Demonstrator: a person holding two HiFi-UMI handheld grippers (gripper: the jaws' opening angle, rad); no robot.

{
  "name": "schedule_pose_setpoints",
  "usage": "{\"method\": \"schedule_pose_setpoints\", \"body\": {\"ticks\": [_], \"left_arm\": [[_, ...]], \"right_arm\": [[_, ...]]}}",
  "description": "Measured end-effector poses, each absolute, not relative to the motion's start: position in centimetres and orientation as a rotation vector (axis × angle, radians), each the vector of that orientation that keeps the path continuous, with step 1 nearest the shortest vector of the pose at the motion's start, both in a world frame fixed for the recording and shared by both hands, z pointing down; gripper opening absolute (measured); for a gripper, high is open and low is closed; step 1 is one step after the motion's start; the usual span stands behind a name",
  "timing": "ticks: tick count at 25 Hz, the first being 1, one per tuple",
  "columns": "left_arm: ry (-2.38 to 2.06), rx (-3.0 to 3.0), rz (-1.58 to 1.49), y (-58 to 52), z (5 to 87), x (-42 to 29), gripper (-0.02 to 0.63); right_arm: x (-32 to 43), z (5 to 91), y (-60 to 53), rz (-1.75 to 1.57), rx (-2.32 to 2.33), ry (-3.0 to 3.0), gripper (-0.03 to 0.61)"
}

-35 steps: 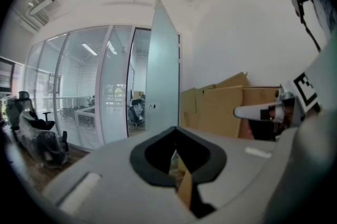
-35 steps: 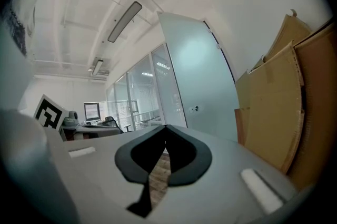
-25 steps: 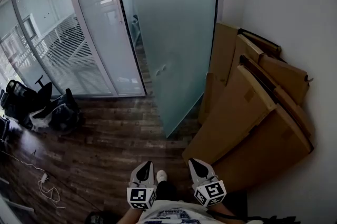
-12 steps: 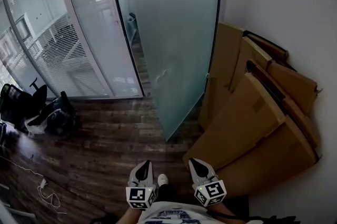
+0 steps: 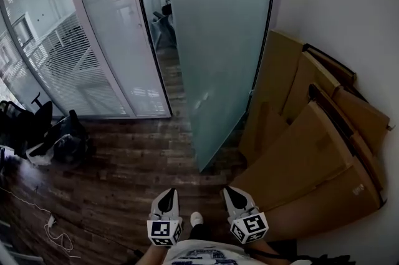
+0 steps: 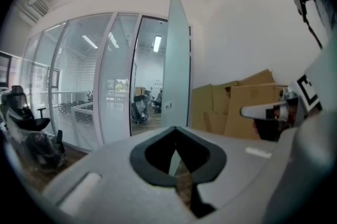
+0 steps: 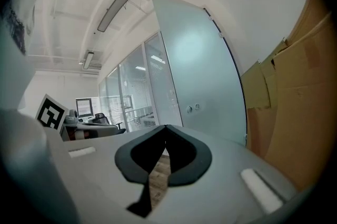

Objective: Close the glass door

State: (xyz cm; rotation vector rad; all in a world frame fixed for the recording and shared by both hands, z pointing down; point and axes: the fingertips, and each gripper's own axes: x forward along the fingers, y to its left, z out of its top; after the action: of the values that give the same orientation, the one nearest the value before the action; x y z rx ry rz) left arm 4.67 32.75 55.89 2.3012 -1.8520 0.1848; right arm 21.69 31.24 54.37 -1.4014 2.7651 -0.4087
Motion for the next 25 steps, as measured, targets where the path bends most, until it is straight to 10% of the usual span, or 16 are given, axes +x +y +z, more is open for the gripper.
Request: {"method": "schedule_pose_setpoints", "body": {"ticks": [25], "left_arm": [[-1.857, 2.287, 0.103, 22.6, 55.3, -5.4, 0.002]], "right_arm": [[13.5, 52.9, 20.6, -0.354, -1.487, 2.751, 0.008]]}}
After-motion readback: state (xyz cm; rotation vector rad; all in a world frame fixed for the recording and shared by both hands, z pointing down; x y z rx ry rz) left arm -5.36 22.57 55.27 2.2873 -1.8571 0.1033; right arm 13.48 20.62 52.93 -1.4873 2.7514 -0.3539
